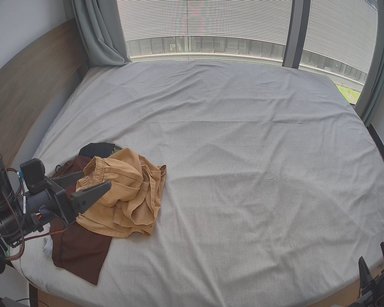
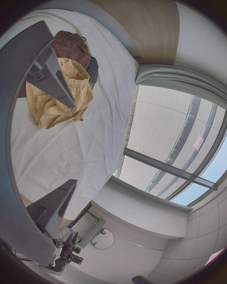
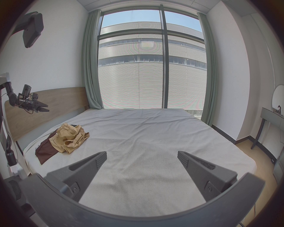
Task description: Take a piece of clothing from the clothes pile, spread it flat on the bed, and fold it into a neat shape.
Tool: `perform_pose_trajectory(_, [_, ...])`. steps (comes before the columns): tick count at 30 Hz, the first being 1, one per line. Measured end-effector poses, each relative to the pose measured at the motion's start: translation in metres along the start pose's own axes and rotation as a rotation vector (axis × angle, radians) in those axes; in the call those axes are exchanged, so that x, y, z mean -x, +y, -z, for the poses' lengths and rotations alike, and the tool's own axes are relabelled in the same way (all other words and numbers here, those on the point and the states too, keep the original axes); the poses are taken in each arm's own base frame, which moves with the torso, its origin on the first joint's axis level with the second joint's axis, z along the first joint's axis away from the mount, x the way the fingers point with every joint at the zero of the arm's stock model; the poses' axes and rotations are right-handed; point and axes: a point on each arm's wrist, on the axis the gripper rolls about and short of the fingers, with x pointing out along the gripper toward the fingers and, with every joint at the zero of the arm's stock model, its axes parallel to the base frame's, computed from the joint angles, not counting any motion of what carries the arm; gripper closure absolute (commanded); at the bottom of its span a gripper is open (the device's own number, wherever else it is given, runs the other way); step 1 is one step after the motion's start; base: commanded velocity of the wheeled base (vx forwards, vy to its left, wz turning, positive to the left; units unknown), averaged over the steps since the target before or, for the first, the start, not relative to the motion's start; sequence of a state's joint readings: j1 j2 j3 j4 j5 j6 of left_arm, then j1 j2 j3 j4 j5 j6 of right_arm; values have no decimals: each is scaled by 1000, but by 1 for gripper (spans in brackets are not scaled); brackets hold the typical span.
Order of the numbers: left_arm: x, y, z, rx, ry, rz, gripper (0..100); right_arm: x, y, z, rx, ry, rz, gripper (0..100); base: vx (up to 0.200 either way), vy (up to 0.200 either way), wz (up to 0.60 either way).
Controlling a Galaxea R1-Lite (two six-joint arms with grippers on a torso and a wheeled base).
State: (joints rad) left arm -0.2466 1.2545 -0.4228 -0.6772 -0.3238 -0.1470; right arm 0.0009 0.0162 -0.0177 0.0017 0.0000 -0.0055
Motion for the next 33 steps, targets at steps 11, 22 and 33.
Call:
perform_pose_trajectory(11, [-21,21,5,7,-19,-10,0,0,0,0,-2,0,-1,0,0,0,0])
perform_pose_trajectory(22, [-29,51,17,55,12,-53,0,0,0,0,-3,0,-1,0,0,0,0])
perform_pose_trajectory(33, [-40,66,20,85,33,-61,0,0,0,0,-2,0,0,0,0,0,0])
